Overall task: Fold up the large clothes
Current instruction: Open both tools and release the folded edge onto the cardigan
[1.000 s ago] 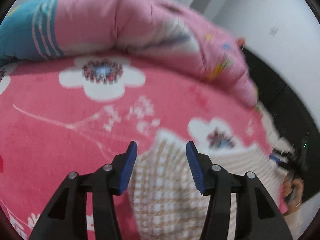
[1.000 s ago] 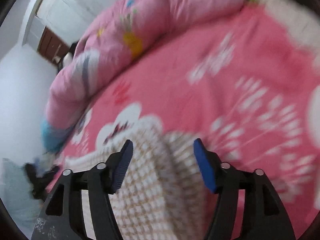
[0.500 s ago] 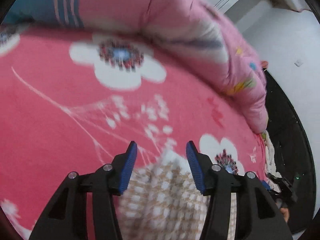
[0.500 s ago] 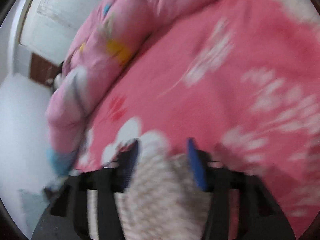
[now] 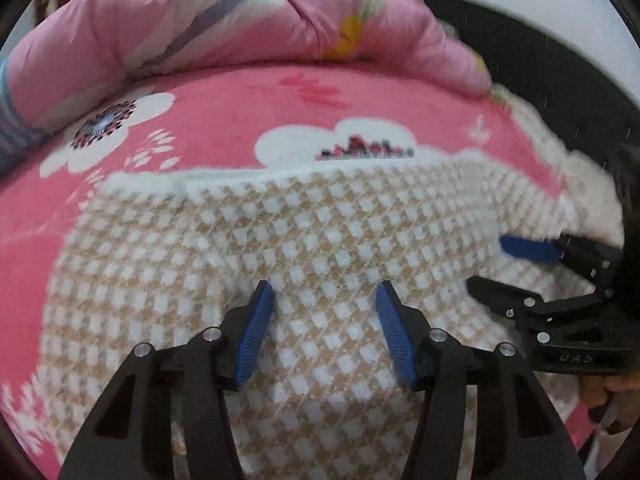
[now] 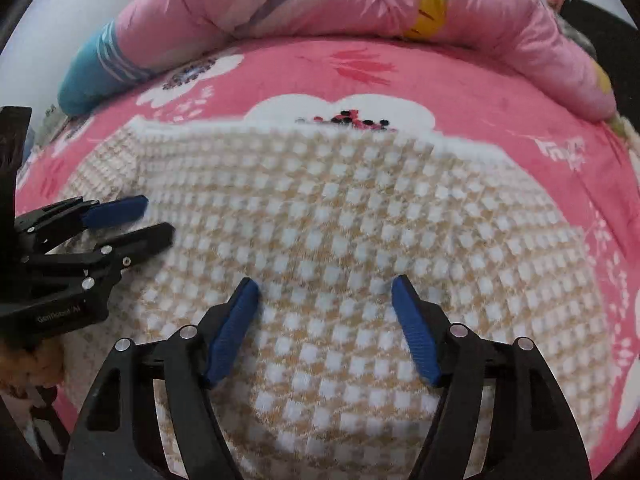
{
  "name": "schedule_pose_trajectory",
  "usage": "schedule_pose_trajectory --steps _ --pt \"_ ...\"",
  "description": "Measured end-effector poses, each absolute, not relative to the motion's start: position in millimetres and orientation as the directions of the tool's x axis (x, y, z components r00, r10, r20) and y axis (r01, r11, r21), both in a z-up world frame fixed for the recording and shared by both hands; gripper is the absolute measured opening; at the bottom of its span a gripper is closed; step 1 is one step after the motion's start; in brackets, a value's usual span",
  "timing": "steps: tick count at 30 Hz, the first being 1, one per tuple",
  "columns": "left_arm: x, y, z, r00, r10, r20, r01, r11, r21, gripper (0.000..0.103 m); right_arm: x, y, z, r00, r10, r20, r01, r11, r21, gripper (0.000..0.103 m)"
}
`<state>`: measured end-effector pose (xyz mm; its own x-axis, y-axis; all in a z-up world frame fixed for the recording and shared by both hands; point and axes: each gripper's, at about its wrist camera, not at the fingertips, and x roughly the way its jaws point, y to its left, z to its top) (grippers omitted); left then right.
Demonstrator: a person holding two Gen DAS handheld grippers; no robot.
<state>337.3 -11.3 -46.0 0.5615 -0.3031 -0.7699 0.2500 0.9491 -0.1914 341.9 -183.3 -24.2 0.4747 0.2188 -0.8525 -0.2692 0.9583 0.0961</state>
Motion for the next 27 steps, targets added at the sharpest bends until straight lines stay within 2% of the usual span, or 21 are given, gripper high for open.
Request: schedule_pose_trajectory --steps 2,5,7,10,14,16,18,19,21,22,24,27 --pt "317.4 -0.3 -25.8 0.585 -0.313 -0.749 0.262 0.946 -0.190 0.052 317.8 -192.7 -1.8 0.490 0.269 -0.829 -0.278 0.950 0.144 0.065" --pt "278.3 3.0 -6.2 0.613 -0.351 -0.708 0.357 0.922 -0.148 0.052 275.9 -188.2 14.5 0.546 0.261 -0.796 -0.337 0.938 0.076 0.065" --pt "255.8 -6.8 -16.2 0.580 -0.350 -0.735 0.406 0.907 -0.111 0.052 266.9 -175.9 -8.7 0.503 0.260 -0.824 -0.352 0.933 0.079 0.065" --pt "258.1 -25.4 -63.6 0.528 -0.246 -0.813 0.365 0.930 -0.044 0.052 267.9 -159.2 -57.3 0.489 0.184 -0.853 -0.327 0.945 0.016 0.069" --pt "245.8 -7.4 -52.9 0.568 -0.298 -0.767 0.328 0.937 -0.121 0.054 250.6 -174.0 -30.0 0.500 0.221 -0.838 -0.278 0.957 0.087 0.069" --pt "222.6 11.8 -37.6 0.594 -0.327 -0.735 0.333 0.932 -0.145 0.054 227.7 -185.2 -17.2 0.554 0.208 -0.806 -0.280 0.958 0.054 0.069" --pt "202.1 26.3 -35.8 0.629 -0.297 -0.718 0.320 0.941 -0.109 0.058 208.6 -194.0 -23.7 0.592 0.126 -0.796 -0.257 0.966 -0.039 0.068" --pt "197.6 32.6 -49.3 0.626 -0.243 -0.741 0.292 0.954 -0.066 0.059 206.8 -199.5 -34.9 0.579 0.124 -0.806 -0.248 0.968 -0.029 0.070" --pt "204.6 40.5 -81.1 0.583 -0.217 -0.783 0.261 0.963 -0.072 0.059 217.8 -215.9 -64.6 0.527 0.204 -0.825 -0.214 0.971 0.103 0.071" --pt "201.7 42.3 -85.1 0.596 -0.228 -0.770 0.262 0.962 -0.082 0.059 221.2 -222.6 -68.3 0.516 0.247 -0.820 -0.199 0.966 0.165 0.071" --pt "188.8 43.3 -76.2 0.636 -0.224 -0.738 0.259 0.963 -0.069 0.059 216.6 -228.4 -54.2 0.520 0.270 -0.810 -0.184 0.962 0.202 0.071" --pt "165.3 63.0 -56.3 0.668 -0.271 -0.693 0.249 0.959 -0.135 0.059 190.1 -255.6 -24.8 0.628 0.217 -0.747 -0.139 0.976 0.166 0.070"
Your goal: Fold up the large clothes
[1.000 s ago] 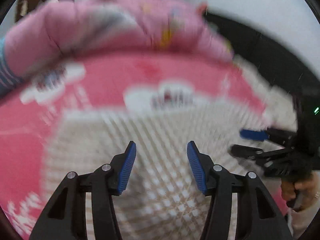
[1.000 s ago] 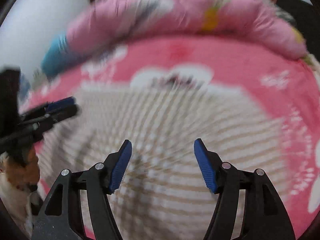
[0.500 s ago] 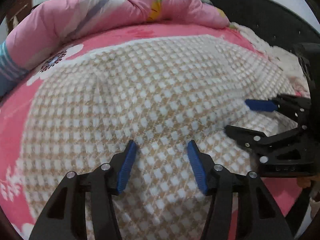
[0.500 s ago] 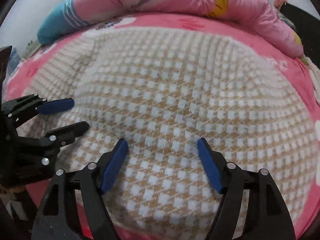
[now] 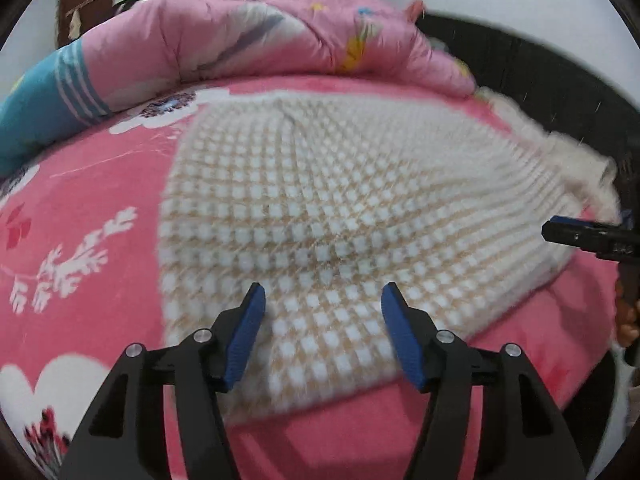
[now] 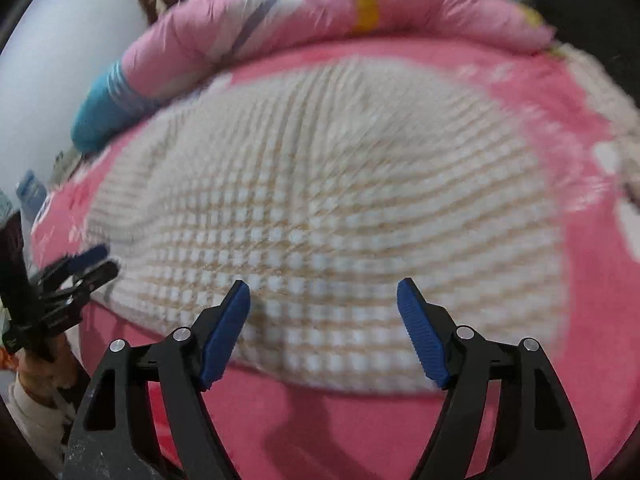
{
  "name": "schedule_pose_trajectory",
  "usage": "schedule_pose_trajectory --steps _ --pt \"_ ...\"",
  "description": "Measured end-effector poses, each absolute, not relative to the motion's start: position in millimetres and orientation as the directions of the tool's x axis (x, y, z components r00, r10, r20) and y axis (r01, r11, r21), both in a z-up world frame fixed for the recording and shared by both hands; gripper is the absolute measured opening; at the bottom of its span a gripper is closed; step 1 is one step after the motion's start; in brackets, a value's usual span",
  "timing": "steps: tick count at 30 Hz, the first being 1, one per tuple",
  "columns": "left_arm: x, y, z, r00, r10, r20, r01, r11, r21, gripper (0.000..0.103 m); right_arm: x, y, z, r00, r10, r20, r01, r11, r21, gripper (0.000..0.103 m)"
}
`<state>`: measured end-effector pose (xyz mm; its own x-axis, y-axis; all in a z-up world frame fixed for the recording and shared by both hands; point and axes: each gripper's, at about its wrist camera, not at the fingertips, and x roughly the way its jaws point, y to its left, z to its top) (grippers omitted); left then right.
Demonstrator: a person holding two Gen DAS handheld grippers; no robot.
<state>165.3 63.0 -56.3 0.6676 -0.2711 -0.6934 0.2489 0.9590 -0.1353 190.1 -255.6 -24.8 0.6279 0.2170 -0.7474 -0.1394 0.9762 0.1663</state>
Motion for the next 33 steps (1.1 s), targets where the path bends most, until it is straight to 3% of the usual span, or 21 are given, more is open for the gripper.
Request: schedule_pose_trajectory --steps 2,4,6,8,11,12,13,19,24,30,33 --pt "159.8 77.1 -54.3 0.693 -0.246 -0.678 0.216 0.968 -0.130 0.065 178.1 -281.1 -27.2 0.648 0.169 -0.743 -0.064 0.984 0.168 0.070" --pt "170.5 88.6 -72.9 0.648 -0.249 -0.720 0.181 0.968 -0.173 0.066 188.3 -302.4 -62.9 0.573 0.216 -0.791 -0.002 0.965 0.262 0.070" --pt "174.0 87.2 -78.1 0.651 -0.249 -0.717 0.163 0.969 -0.188 0.066 192.2 -295.6 -75.9 0.571 0.201 -0.796 -0.012 0.972 0.236 0.071" --pt "171.2 78.3 -70.0 0.659 -0.227 -0.717 0.154 0.974 -0.167 0.066 179.1 -281.9 -61.2 0.584 0.151 -0.798 -0.010 0.984 0.179 0.070" --pt "151.6 71.1 -48.4 0.685 -0.246 -0.686 0.164 0.969 -0.184 0.066 143.3 -271.7 -34.0 0.617 0.188 -0.764 -0.039 0.977 0.209 0.072" --pt "145.6 71.1 -42.7 0.699 -0.233 -0.676 0.161 0.972 -0.169 0.067 126.0 -272.3 -24.7 0.636 0.189 -0.748 -0.046 0.977 0.208 0.079" --pt "135.4 69.4 -34.5 0.715 -0.221 -0.663 0.157 0.975 -0.155 0.071 111.6 -271.3 -18.0 0.658 0.187 -0.729 -0.051 0.978 0.204 0.087" --pt "85.5 53.9 -0.8 0.776 -0.219 -0.591 0.150 0.975 -0.163 0.098 62.8 -250.0 -4.0 0.683 0.217 -0.698 -0.107 0.974 0.198 0.095" --pt "58.3 35.3 21.6 0.805 -0.226 -0.548 0.151 0.972 -0.179 0.098 63.2 -233.3 5.2 0.721 0.129 -0.681 -0.116 0.991 0.064 0.095" --pt "51.0 22.7 37.2 0.786 -0.250 -0.565 0.167 0.966 -0.195 0.098 54.1 -211.4 28.6 0.807 -0.013 -0.591 -0.050 0.995 -0.090 0.095" --pt "50.9 21.3 35.9 0.785 -0.184 -0.592 0.095 0.979 -0.179 0.098 51.3 -205.0 34.7 0.827 -0.054 -0.559 -0.021 0.992 -0.126 0.095"
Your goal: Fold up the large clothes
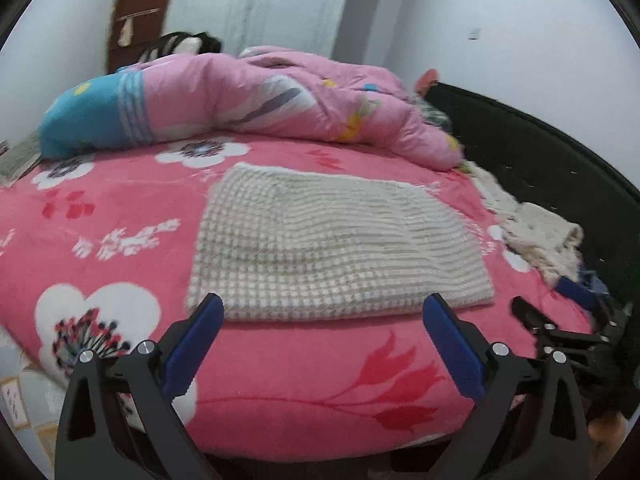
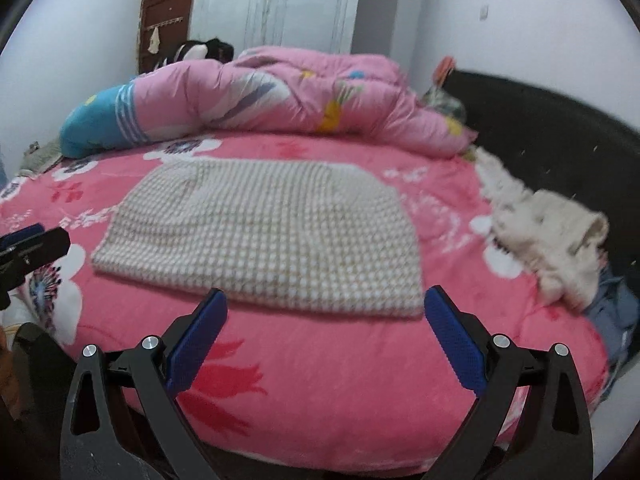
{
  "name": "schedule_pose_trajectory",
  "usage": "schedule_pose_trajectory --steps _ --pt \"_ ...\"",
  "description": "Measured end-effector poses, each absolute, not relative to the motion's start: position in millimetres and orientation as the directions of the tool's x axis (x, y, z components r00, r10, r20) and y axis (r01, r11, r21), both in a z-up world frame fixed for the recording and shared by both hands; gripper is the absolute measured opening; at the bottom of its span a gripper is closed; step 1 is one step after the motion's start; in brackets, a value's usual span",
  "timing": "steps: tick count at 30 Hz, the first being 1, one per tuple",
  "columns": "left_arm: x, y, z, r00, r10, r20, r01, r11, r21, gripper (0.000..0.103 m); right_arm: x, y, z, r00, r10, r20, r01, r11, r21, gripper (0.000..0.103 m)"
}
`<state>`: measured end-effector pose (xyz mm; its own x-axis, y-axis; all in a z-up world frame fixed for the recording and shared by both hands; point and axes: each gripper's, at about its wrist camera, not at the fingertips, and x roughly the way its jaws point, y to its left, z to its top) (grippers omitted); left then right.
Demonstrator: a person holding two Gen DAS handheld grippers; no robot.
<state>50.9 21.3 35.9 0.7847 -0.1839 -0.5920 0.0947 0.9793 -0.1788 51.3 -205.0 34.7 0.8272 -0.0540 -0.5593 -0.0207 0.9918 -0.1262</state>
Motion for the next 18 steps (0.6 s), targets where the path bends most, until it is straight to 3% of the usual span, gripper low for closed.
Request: schedule_pose_trajectory --steps 6,9,13,18 --pt "54.5 8.5 26.8 0.786 0.033 -0.618 -0.013 0.999 0.037 0.098 57.7 -202.6 32.4 0.826 -0.099 -0.554 0.029 0.991 -0.133 0.095" --pt "58.5 2.1 20.7 0.780 0.048 -0.624 0.010 0.996 0.088 0.098 62.5 -199.7 25.5 0.813 -0.129 -0.567 0.057 0.988 -0.143 0.095" --pt "60.9 3.2 16.5 0.786 0.032 -0.617 0.018 0.997 0.074 0.098 65.3 -194.1 18.7 0.800 -0.161 -0.579 0.064 0.981 -0.184 0.095" --pt "60.1 9.8 17.9 0.804 0.030 -0.594 -0.008 0.999 0.040 0.098 64.3 -201.0 18.5 0.799 -0.095 -0.594 0.038 0.993 -0.108 0.095"
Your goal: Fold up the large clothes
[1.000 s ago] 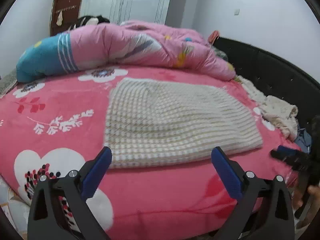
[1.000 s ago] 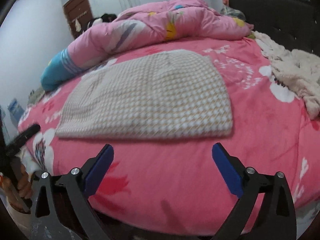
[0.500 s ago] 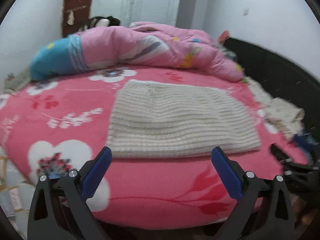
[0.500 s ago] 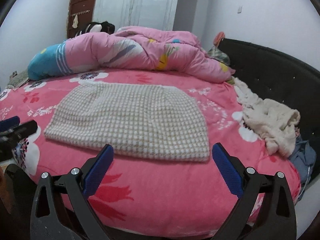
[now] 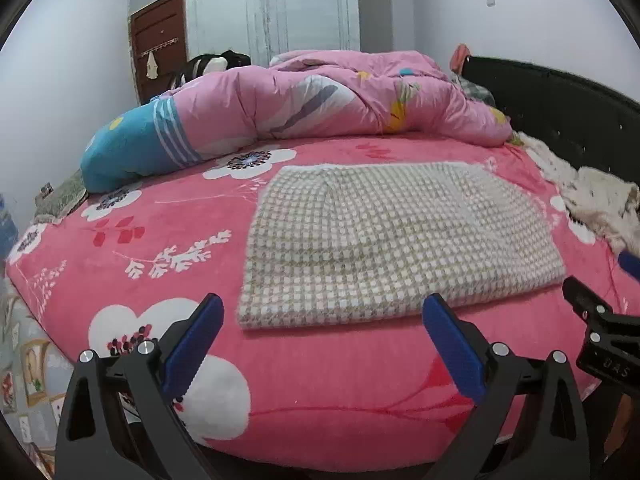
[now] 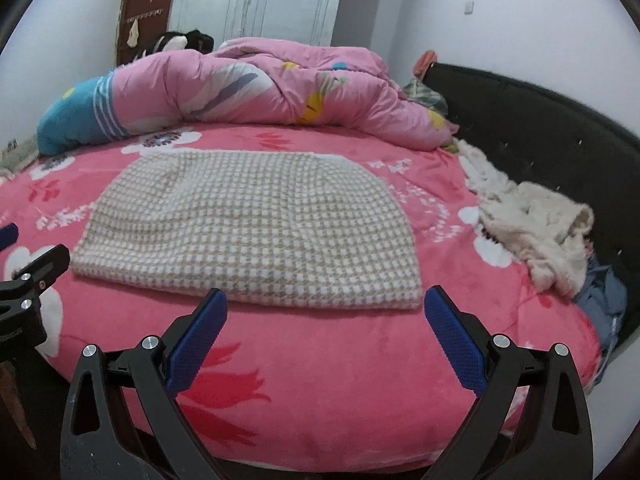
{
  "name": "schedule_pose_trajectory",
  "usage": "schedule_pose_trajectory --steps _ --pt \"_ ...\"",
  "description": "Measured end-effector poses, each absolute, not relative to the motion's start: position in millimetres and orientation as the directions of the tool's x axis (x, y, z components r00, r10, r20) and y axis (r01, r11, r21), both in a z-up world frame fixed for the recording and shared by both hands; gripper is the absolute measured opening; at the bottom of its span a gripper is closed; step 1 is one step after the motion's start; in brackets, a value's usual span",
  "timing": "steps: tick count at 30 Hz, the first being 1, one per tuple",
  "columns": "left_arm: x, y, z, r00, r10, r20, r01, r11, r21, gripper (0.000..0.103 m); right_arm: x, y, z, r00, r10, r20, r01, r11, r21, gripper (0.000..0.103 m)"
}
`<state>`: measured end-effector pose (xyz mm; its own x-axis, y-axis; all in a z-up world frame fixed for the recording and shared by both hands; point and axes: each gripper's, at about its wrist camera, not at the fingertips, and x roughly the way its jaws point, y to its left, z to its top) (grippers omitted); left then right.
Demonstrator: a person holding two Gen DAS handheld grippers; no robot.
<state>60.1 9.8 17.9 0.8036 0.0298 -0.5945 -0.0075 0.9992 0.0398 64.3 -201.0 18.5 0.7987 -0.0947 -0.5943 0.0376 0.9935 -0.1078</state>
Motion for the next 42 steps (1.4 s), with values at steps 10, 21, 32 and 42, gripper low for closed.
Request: schedule_pose_trajectory --steps 10,21,32,42 --pt "69.1 11.8 9.0 0.748 0.042 -0.662 -0.028 0.999 0.032 0.098 66.6 -198.6 14.2 0.764 -0.022 -0.645 0.015 1.000 -0.016 0.095" --pt "75.8 16.8 -1.0 0.691 -0.041 -0.721 -0.028 0.996 -0.084 0.098 55.8 -193.5 14.1 0.740 0.015 -0.673 0.015 0.999 0.039 0.095" --pt "75.3 7.7 -6.0 0.673 -0.053 -0.738 -0.019 0.996 -0.090 0.098 58.3 -188.1 9.7 0.723 0.040 -0.690 -0.011 0.999 0.046 0.095" --pt "73.5 1.5 -7.0 0.676 -0.070 -0.733 0.016 0.997 -0.080 0.098 56.7 -188.7 7.8 0.717 0.032 -0.696 -0.012 0.999 0.033 0.095"
